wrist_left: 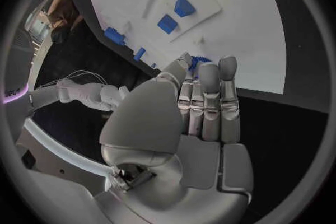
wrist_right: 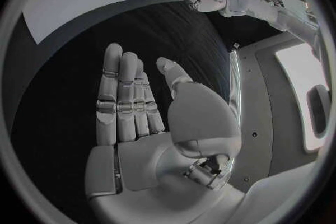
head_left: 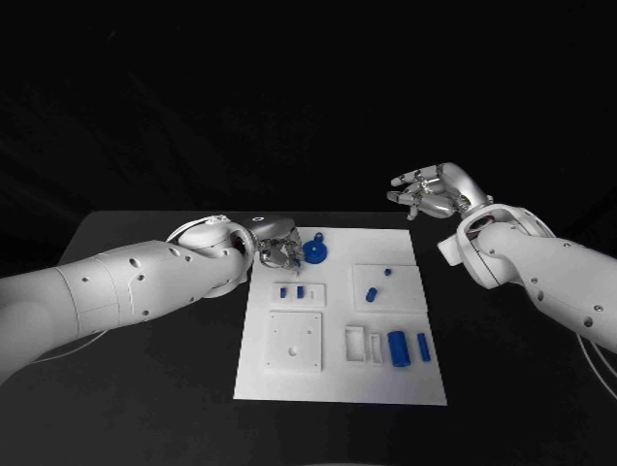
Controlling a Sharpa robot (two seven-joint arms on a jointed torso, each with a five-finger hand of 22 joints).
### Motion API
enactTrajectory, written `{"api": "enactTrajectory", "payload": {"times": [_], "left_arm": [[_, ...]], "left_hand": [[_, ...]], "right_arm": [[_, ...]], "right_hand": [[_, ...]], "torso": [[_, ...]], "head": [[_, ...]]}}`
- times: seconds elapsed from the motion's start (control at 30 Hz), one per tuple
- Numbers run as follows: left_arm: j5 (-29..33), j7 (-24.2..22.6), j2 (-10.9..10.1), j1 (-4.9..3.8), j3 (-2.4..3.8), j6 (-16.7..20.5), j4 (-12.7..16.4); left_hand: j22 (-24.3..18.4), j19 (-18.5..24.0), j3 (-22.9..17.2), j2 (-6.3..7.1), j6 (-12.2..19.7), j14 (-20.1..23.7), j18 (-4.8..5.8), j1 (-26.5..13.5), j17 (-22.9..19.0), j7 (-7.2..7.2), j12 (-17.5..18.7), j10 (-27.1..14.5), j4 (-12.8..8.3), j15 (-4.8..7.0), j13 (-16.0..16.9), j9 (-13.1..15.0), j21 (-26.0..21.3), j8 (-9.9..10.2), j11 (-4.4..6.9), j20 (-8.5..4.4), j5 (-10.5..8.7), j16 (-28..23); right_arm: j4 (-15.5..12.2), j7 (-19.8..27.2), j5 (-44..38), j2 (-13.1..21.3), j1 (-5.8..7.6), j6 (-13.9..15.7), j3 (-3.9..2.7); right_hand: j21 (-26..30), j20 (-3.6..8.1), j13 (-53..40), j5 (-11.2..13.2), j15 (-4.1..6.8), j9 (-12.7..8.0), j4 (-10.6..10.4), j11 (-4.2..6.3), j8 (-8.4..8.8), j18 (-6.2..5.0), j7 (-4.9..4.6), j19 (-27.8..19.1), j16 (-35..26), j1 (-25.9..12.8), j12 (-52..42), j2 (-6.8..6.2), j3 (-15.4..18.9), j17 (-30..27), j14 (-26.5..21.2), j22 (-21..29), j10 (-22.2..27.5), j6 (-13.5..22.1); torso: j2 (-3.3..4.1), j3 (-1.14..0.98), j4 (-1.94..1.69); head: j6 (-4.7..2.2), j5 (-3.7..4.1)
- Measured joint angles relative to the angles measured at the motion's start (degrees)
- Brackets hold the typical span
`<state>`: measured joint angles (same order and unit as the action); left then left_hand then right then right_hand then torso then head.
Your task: Assemble the parts on the task board
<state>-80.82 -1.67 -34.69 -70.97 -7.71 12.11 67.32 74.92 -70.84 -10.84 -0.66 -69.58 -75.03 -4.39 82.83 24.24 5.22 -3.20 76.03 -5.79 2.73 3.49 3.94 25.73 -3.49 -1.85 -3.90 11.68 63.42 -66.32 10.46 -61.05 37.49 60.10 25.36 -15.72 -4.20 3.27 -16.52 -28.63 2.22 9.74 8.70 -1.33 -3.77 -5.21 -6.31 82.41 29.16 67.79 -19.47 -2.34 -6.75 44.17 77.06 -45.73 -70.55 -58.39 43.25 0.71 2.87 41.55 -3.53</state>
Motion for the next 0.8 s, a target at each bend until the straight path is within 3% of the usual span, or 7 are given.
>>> {"api": "enactTrajectory", "payload": {"times": [0.37, 0.8], "left_arm": [[-0.83, 0.23, 0.11, 0.49, -0.55, -0.73, -0.41], [-1.03, 0.52, 0.48, 0.69, -0.55, -2.22, -1.22]], "left_hand": [[-0.01, 0.21, 0.01, 0.09, 0.01, 0.19, 0.06, -0.08, 0.0, -0.01, 0.0, -0.01, 0.0, -0.2, 0.01, -0.03, 0.0, 0.01, -0.01, 0.21, -0.43, 0.0], [-0.01, 0.41, 0.01, 0.21, 0.3, 0.63, 0.19, -0.21, 0.0, 0.09, 0.01, -0.51, 0.01, -0.19, 0.06, -0.07, 0.0, 0.21, -0.11, 0.41, -0.43, -0.23]], "right_arm": [[-0.02, 0.0, 0.01, 0.04, 0.0, 0.0, 0.0], [0.0, 0.02, 0.01, 0.04, 0.0, 0.0, 0.0]], "right_hand": [[0.0, 0.0, 0.0, 0.0, 0.0, 0.0, 0.0, 0.0, 0.0, 0.0, 0.0, 0.0, 0.0, 0.0, 0.0, 0.0, 0.0, 0.0, 0.0, -0.01, 0.0, 0.0], [0.0, 0.0, 0.11, 0.0, 0.0, -0.07, 0.0, 0.0, 0.0, 0.0, 0.01, 0.0, -0.22, 0.0, 0.0, 0.0, 0.0, 0.06, 0.0, 0.07, 0.0, 0.0]], "torso": [[-0.01, 0.03, -0.01], [-0.01, 0.01, -0.01]], "head": [[0.15, 0.09], [0.26, 0.1]]}}
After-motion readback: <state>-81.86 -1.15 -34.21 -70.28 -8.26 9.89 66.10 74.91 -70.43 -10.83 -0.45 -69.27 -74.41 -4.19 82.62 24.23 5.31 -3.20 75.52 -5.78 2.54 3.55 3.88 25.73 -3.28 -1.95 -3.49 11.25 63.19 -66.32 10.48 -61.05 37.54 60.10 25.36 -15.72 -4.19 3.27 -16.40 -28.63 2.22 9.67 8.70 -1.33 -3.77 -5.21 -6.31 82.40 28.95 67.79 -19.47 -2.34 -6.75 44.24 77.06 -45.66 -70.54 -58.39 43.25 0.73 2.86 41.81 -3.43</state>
